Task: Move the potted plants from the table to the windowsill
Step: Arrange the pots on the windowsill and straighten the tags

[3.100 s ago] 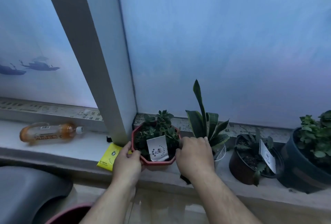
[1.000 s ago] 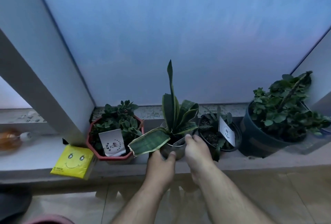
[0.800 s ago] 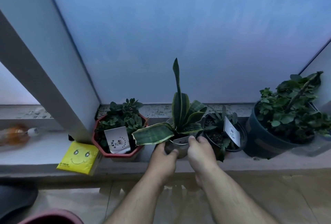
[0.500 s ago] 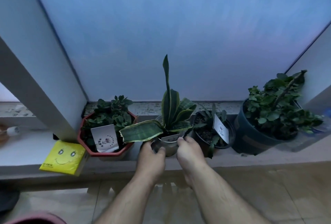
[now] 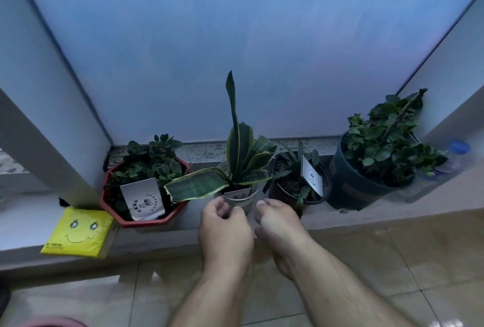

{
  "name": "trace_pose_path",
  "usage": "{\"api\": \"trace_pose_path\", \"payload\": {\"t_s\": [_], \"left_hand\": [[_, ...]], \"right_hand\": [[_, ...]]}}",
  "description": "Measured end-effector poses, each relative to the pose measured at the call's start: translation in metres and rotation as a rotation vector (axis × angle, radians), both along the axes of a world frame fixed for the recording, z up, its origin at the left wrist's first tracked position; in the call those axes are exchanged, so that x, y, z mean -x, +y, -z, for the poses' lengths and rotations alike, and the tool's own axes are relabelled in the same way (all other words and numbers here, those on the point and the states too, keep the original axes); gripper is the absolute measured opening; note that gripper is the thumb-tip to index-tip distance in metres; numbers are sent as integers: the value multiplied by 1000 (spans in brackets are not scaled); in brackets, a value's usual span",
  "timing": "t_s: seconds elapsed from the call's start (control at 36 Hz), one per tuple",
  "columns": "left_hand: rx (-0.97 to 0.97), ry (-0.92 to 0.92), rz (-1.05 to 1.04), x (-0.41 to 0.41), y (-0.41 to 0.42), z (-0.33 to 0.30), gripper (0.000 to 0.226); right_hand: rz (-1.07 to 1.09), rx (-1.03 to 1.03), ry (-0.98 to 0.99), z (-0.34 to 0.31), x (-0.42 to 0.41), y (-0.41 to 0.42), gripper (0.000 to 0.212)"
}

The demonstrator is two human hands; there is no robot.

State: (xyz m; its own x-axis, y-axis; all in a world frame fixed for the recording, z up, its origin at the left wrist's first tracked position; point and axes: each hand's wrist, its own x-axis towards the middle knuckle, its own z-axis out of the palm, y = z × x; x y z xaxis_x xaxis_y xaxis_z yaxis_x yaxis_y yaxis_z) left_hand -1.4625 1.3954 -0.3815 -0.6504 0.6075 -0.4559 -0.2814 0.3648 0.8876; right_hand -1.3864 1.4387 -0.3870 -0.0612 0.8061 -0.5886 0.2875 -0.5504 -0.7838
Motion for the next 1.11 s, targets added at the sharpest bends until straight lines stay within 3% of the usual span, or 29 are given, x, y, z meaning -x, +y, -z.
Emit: {"api": "trace_pose_path", "payload": {"t_s": [0.11,0.17,0.19,0.44,0.69,0.89,1.03,1.11], "left_hand": [[-121,-24,-64,-8,1,-19,28],[-156,-56,-51,-20,5,-26,26],[-171,-65,-34,-27,7,-28,25],[-151,-60,289,-71,-2,-36,32],[-67,75,388,-65,0,-38,41],[15,177,352,-68,1,-36,40],[64,195,315,-77,9,-33,42],[90,221,313,-82,15,-37,42]], "right_hand": [[-58,-36,90,-25,-19,-17,13],[-30,-89,63,-43,-35,-22,34],[-4,-106,53,-54,-43,-24,29],[95,-201,-58,-122,-122,-44,30],[109,-116,-13,-88,-158,-40,32],[-34,-172,-45,-71,-162,3,40],[-28,-173,-70,-54,-172,33,13],[-18,-146,-71,-45,-176,50,18]]}}
